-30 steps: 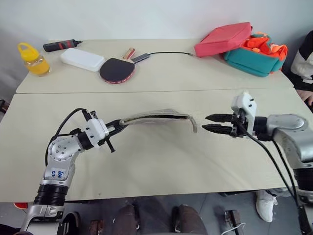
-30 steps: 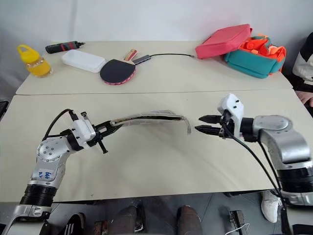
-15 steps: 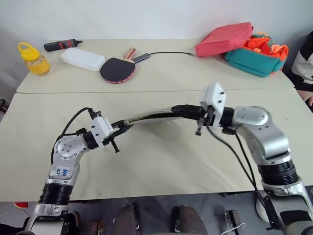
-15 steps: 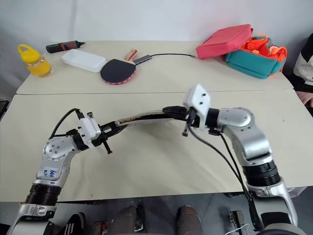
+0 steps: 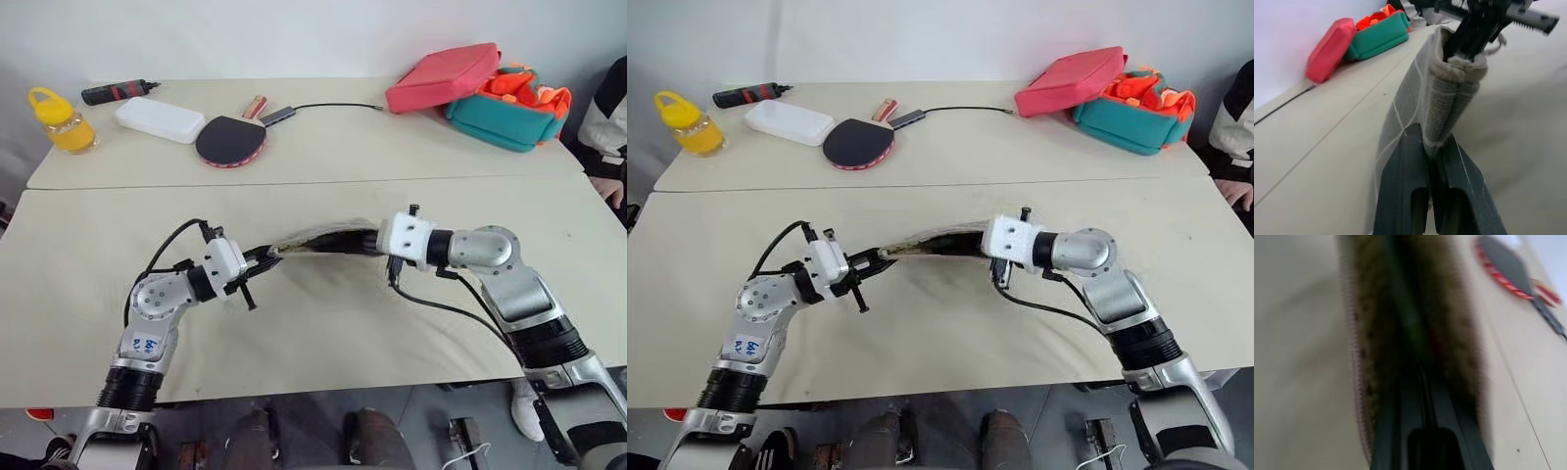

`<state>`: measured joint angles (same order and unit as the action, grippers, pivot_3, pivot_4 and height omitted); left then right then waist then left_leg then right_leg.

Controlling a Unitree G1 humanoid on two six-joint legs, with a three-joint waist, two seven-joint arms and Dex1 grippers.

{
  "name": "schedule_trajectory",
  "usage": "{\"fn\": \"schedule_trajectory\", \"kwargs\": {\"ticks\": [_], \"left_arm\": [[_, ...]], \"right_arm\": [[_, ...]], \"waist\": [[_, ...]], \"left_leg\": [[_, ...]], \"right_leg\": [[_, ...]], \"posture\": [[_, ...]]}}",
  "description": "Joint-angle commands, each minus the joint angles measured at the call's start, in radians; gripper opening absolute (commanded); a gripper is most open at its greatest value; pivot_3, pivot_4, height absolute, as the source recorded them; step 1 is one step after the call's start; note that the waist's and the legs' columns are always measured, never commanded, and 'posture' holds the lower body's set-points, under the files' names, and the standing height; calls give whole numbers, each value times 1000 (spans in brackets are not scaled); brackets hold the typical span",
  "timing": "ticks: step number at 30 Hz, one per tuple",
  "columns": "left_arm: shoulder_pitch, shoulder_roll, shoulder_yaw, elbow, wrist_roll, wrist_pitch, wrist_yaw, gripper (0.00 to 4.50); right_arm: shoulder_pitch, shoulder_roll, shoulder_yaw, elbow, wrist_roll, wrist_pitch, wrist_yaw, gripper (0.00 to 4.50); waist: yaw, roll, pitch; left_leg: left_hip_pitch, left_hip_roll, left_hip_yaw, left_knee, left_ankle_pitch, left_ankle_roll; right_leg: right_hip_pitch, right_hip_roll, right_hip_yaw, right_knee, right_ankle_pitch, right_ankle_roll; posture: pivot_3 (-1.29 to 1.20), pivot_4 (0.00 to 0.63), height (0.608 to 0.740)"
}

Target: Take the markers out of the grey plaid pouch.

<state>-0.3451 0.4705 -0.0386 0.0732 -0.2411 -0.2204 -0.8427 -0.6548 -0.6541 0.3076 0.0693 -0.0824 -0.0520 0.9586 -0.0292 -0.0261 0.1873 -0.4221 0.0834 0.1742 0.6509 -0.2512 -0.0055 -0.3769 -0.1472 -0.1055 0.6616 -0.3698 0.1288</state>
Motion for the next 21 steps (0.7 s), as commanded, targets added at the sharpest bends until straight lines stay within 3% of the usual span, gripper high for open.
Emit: {"fn": "schedule_trajectory", "kwargs": {"ticks": [1, 11, 16, 21], "left_arm": [[-16, -24, -15, -79, -38, 43, -2, 0], [-13, -40, 21, -144, -160, 236, -14, 0], [-18, -38, 28, -173, -244, 383, -29, 0], [-18, -54, 36, -195, -280, 445, -27, 0]], "right_arm": [[-43, -11, 3, 1, -39, -70, 14, 1010], [-82, -1, -20, -9, -39, -59, 33, 4385], [-88, 28, -44, -70, 52, 18, 74, 4473], [-74, -4, -44, -87, 62, 23, 117, 3167]], "waist": [[1, 0, 0], [1, 0, 0], [0, 0, 0], [4, 0, 0]], "left_leg": [[0, 0, 0, 0, 0, 0], [0, 0, -2, 1, 0, 0], [0, 0, -4, 0, 0, 0], [0, 0, -4, 1, 0, 0]], "right_leg": [[0, 0, 0, 0, 0, 0], [0, 0, 0, 1, 0, 0], [0, 0, 0, 1, 0, 0], [1, 0, 0, 0, 0, 0]], "posture": [[0, 150, 740], [0, 150, 740], [0, 150, 740], [0, 150, 740]]}}
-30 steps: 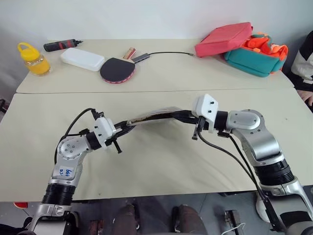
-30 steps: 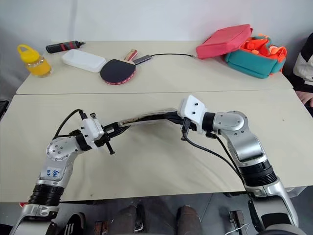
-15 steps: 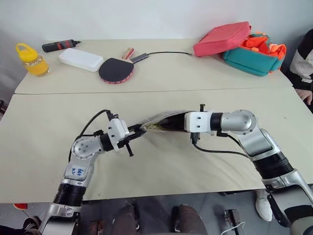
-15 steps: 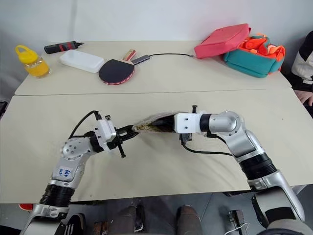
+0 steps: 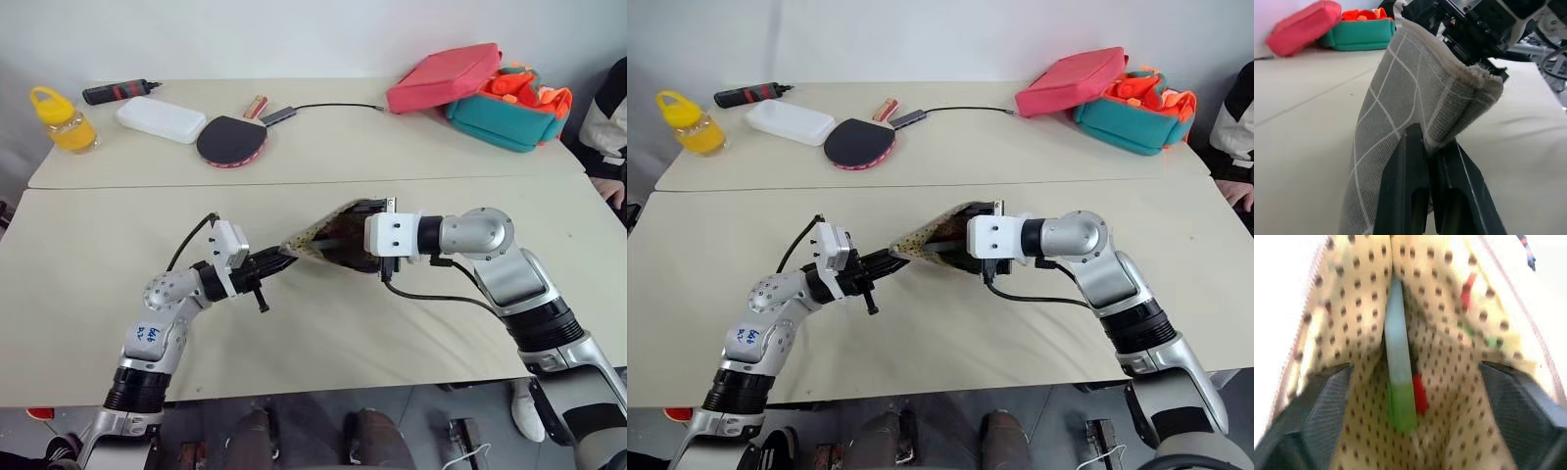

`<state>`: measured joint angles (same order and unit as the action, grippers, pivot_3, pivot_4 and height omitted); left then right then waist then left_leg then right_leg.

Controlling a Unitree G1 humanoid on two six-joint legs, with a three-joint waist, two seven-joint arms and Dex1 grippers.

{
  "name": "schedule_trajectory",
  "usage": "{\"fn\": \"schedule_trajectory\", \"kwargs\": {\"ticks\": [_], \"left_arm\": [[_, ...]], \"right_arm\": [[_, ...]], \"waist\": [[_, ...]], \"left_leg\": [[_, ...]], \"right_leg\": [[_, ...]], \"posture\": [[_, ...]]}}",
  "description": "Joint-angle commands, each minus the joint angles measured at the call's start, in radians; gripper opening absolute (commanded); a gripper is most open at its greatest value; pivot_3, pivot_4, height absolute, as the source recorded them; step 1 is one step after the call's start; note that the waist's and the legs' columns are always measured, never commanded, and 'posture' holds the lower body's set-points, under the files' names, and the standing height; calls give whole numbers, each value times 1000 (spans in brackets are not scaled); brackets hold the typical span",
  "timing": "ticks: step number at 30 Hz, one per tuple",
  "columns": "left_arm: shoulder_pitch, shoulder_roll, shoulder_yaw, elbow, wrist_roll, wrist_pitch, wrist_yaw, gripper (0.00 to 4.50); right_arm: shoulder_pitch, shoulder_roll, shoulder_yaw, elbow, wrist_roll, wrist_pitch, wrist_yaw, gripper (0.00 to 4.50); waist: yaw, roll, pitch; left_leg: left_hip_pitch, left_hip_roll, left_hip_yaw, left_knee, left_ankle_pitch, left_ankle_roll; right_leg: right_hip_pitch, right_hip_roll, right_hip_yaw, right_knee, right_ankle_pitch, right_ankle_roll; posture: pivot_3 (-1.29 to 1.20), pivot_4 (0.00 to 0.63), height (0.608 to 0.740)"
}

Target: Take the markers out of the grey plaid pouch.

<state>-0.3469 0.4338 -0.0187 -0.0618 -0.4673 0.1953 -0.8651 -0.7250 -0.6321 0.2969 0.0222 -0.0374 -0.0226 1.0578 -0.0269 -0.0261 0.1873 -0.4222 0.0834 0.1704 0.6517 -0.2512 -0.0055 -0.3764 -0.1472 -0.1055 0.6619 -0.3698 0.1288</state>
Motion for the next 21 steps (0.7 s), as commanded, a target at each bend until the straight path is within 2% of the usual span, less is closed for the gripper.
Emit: {"fn": "schedule_trajectory", "kwargs": {"ticks": [1, 4, 10, 14, 21], "left_arm": [[-13, -22, 19, -65, -70, 52, -3, 0], [-5, -41, 25, -71, -114, 115, 1, 0], [7, -84, 34, -90, -210, 261, 22, 0], [19, -99, 10, -99, -192, 276, 16, 0], [28, -108, 10, -102, -171, 268, 27, 0]], "right_arm": [[-6, -33, -27, -43, 7, -12, 25, 2743], [-26, -48, -5, -52, -21, -19, 44, 1752], [-80, -67, 39, -51, -55, 44, 132, 1752], [-112, -66, 86, -7, -111, 66, 162, 1752], [-85, -67, 121, -7, -150, 104, 198, 1752]], "waist": [[2, 0, 0], [1, 0, 0], [-2, 0, 0], [-1, 0, 0], [-1, 0, 0]], "left_leg": [[0, 0, 0, 0, 0, 0], [0, 0, 0, 1, 0, 0], [0, 0, -1, 0, 0, 0], [0, 0, -1, 1, 0, 0], [0, 0, 0, 1, 0, 0]], "right_leg": [[0, 0, 0, 0, 0, 0], [0, 0, 0, 0, 0, 0], [0, 0, 0, 1, 0, 0], [0, 0, 0, 0, 0, 0], [1, 0, 0, 0, 0, 0]], "posture": [[0, 150, 740], [0, 150, 740], [0, 150, 740], [0, 150, 740], [0, 150, 740]]}}
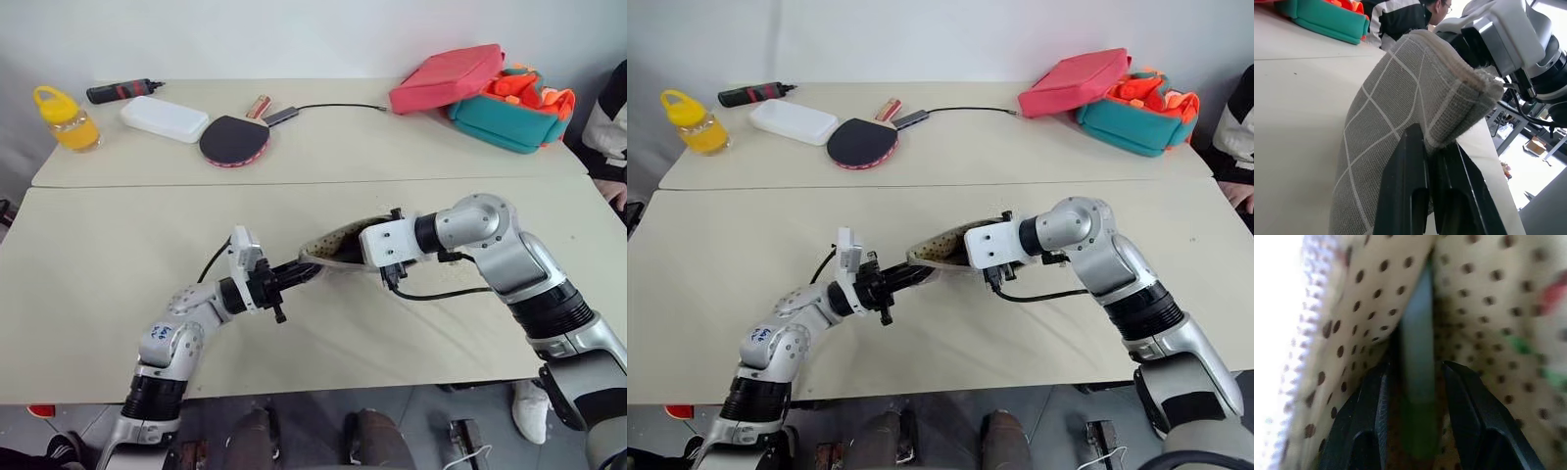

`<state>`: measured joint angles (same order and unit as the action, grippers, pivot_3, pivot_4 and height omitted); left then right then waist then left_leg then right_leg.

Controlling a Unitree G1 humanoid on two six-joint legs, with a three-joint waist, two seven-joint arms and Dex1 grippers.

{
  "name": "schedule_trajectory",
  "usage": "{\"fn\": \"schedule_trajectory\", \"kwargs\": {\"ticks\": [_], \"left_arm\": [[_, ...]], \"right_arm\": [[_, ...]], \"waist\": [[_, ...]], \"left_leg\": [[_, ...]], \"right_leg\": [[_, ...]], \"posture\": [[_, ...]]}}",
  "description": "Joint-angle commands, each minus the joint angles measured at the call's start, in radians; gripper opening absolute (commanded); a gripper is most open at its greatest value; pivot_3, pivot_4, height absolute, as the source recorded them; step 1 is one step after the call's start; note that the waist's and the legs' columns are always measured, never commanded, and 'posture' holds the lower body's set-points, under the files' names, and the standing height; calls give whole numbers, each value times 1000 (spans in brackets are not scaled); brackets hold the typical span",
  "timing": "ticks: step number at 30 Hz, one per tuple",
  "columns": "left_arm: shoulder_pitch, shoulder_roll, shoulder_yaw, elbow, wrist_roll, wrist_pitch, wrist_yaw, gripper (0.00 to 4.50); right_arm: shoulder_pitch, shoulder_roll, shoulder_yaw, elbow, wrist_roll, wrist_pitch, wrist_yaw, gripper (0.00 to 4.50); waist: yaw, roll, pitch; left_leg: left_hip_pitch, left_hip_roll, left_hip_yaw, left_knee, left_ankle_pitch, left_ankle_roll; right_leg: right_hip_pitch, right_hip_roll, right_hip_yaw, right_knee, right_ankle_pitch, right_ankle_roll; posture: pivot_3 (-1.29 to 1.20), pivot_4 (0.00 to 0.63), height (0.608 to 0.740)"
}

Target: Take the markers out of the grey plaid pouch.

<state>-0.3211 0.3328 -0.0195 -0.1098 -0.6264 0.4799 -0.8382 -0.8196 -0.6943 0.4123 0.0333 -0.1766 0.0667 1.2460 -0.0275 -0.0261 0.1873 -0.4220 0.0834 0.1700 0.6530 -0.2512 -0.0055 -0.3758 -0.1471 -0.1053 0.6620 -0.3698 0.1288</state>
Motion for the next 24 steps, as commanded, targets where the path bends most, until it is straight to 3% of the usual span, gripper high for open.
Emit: {"fn": "schedule_trajectory", "kwargs": {"ticks": [1, 7, 10, 12, 13, 24], "left_arm": [[3, -7, 11, -56, -9, -19, 2, 0], [12, -7, 7, -59, -1, -24, 0, 0], [12, -3, 2, -60, 15, -36, -3, 0], [11, -2, 6, -57, 22, -45, -2, 0], [11, -2, 8, -55, 23, -48, -1, 0], [11, 76, 91, 6, 50, -119, -17, 0]], "right_arm": [[12, 3, 9, -13, -17, 8, 2, 1752], [15, 40, 24, 46, -63, -45, -60, 1752], [14, 48, 3, 32, -44, -38, -57, 1169], [7, 46, -13, 17, -27, -34, -52, 488], [4, 44, -18, 12, -21, -35, -50, 406], [-45, 1, -169, -110, 155, 46, 0, 406]], "waist": [[0, 0, 0], [-1, 0, 0], [-1, 0, 0], [0, 0, 0], [0, 0, 0], [0, 0, 0]], "left_leg": [[0, 0, 0, 0, 0, 0], [0, 0, 0, 0, 0, 0], [0, 0, 0, 0, 0, 0], [0, 0, 0, 0, 0, 0], [0, 0, 0, 0, 0, 0], [0, 0, 0, -1, 0, 0]], "right_leg": [[0, 0, 0, 0, 0, 0], [0, 0, 0, 0, 0, 0], [0, 0, 0, 0, 0, 0], [0, 0, 0, 0, 0, 0], [0, 0, 0, 0, 0, 0], [0, 0, 0, 0, 0, 0]], "posture": [[0, 150, 740], [0, 150, 740], [0, 150, 740], [0, 150, 740], [0, 150, 740], [0, 150, 740]]}}
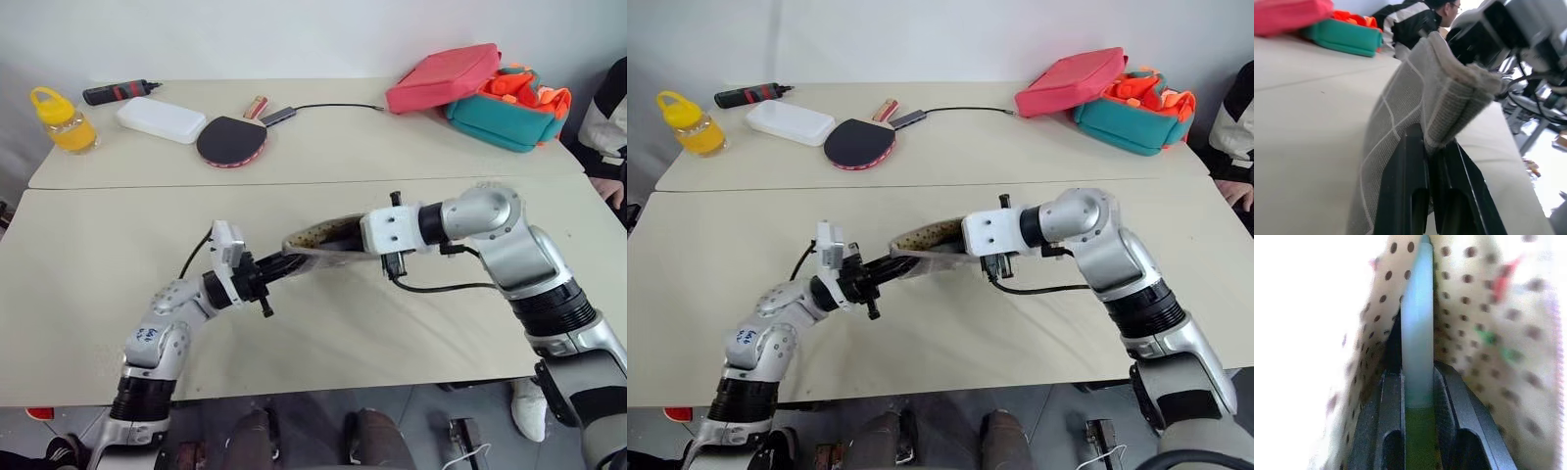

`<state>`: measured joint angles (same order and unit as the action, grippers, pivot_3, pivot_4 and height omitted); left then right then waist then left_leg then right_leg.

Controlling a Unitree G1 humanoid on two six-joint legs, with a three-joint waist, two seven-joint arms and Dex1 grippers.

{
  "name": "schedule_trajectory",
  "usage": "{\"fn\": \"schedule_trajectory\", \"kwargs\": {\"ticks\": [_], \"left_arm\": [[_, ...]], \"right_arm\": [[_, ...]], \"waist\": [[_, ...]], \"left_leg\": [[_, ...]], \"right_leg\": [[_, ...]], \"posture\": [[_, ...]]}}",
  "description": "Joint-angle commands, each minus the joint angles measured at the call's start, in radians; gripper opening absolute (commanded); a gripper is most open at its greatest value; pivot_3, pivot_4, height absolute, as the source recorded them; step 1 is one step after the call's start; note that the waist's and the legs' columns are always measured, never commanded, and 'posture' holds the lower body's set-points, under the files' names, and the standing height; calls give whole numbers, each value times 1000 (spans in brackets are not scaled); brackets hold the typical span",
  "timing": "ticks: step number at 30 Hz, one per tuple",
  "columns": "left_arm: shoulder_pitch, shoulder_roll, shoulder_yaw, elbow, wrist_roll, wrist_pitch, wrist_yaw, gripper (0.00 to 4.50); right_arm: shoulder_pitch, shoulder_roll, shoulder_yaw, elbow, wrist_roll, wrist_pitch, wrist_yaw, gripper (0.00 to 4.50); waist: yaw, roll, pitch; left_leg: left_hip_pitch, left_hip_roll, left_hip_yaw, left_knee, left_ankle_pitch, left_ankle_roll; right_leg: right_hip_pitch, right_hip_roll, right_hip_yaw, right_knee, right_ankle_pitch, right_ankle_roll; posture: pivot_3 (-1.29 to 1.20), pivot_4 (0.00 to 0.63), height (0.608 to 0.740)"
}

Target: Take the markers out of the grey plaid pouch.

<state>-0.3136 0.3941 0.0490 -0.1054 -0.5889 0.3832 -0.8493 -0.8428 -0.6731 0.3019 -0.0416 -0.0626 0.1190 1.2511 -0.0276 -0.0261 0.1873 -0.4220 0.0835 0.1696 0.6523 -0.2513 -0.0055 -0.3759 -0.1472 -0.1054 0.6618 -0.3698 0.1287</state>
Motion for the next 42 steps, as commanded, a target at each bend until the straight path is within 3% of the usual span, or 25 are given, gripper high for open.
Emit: {"fn": "schedule_trajectory", "kwargs": {"ticks": [1, 18, 26, 29, 36, 40, 42], "left_arm": [[3, 17, 23, 1, 13, -25, -6, 0], [-19, 39, 47, 47, 84, -125, 16, 0], [10, 64, 84, 53, 68, -118, 4, 0], [22, 52, 74, 45, 72, -121, 0, 0], [17, 37, 69, 38, 69, -114, 1, 0], [21, 36, 66, 32, 67, -108, 3, 0], [26, 35, 63, 30, 69, -107, 2, 0]], "right_arm": [[-21, -24, -62, -25, 38, -12, -12, 406], [-37, 54, -235, -53, 325, 194, -117, 406], [-83, -93, -257, 156, 168, 55, -204, 406], [-38, -159, -180, 270, -8, -63, -279, 406], [69, -140, -90, 469, -189, -221, -437, 406], [81, -120, -94, 555, -191, -251, -469, 406], [79, -105, -121, 565, -148, -231, -445, 1122]], "waist": [[0, 0, 0], [0, 0, 0], [0, 0, 0], [-1, 0, 0], [-2, 0, 0], [-3, 0, 0], [-4, 0, 0]], "left_leg": [[0, 0, 0, 0, 0, 0], [0, 0, 0, -1, 0, 0], [0, -1, 1, -1, 0, 0], [0, 0, 3, -2, 0, 0], [0, 0, 5, -2, 0, 0], [0, 0, 5, -2, 0, 0], [0, 0, 4, -2, 0, 0]], "right_leg": [[0, 0, 0, 0, 0, 0], [0, 0, 0, 0, 0, 0], [0, -1, 0, -1, 0, 0], [0, 0, 0, -1, 0, 0], [-1, 0, 0, -1, 0, 0], [-1, 0, 1, -1, 0, 0], [-1, 0, 1, -1, 0, 0]], "posture": [[0, 150, 740], [0, 150, 740], [0, 150, 740], [0, 150, 740], [0, 150, 740], [0, 150, 740], [0, 150, 740]]}}
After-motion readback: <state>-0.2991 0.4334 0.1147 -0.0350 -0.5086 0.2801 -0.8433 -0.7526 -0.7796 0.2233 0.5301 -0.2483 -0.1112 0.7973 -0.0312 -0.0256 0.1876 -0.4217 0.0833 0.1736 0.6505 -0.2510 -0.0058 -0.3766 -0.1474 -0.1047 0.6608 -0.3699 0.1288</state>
